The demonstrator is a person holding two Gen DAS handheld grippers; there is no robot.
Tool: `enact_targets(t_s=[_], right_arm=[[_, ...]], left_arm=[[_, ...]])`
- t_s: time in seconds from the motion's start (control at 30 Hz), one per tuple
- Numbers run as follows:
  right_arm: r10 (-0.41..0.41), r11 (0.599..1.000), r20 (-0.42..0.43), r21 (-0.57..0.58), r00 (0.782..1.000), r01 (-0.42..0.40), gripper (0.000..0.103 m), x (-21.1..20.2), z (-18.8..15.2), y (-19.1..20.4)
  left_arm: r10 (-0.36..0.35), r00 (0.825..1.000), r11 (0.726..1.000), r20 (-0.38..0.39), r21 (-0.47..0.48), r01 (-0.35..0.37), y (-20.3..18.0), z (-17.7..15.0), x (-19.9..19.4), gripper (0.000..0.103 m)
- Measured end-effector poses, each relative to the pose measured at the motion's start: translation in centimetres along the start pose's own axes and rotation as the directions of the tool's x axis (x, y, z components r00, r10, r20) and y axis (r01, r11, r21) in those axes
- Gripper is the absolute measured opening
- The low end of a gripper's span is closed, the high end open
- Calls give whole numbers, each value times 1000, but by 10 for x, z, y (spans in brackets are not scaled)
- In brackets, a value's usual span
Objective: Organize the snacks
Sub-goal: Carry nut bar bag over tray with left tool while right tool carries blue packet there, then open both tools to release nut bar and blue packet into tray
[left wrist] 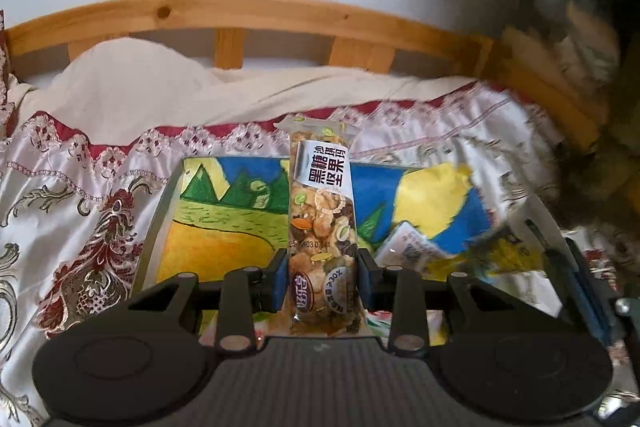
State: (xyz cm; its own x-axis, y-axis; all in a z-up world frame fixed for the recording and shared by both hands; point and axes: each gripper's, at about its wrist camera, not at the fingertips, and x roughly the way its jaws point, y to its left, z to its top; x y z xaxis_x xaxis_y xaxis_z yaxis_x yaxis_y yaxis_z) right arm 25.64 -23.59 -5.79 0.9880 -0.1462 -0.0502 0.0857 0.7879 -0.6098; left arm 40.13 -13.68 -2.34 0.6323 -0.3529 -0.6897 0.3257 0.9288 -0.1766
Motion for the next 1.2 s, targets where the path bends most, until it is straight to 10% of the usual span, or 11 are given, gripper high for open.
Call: enact_targets(t_s=[0.37, 0.8, 1.2], right_arm=[[183, 977, -95, 125, 979, -171, 6, 18, -2, 13], [280, 937, -203, 271, 938, -221, 56, 31, -10, 10], [429, 772, -190, 585, 883, -249, 89, 36, -14, -14]], left_arm=[[38, 992, 996, -118, -79, -48, 15, -14, 40, 38], [65, 994, 987, -92, -140, -77, 23, -9, 21, 63], [98, 995, 986, -19, -137, -99, 23, -11, -20, 86]])
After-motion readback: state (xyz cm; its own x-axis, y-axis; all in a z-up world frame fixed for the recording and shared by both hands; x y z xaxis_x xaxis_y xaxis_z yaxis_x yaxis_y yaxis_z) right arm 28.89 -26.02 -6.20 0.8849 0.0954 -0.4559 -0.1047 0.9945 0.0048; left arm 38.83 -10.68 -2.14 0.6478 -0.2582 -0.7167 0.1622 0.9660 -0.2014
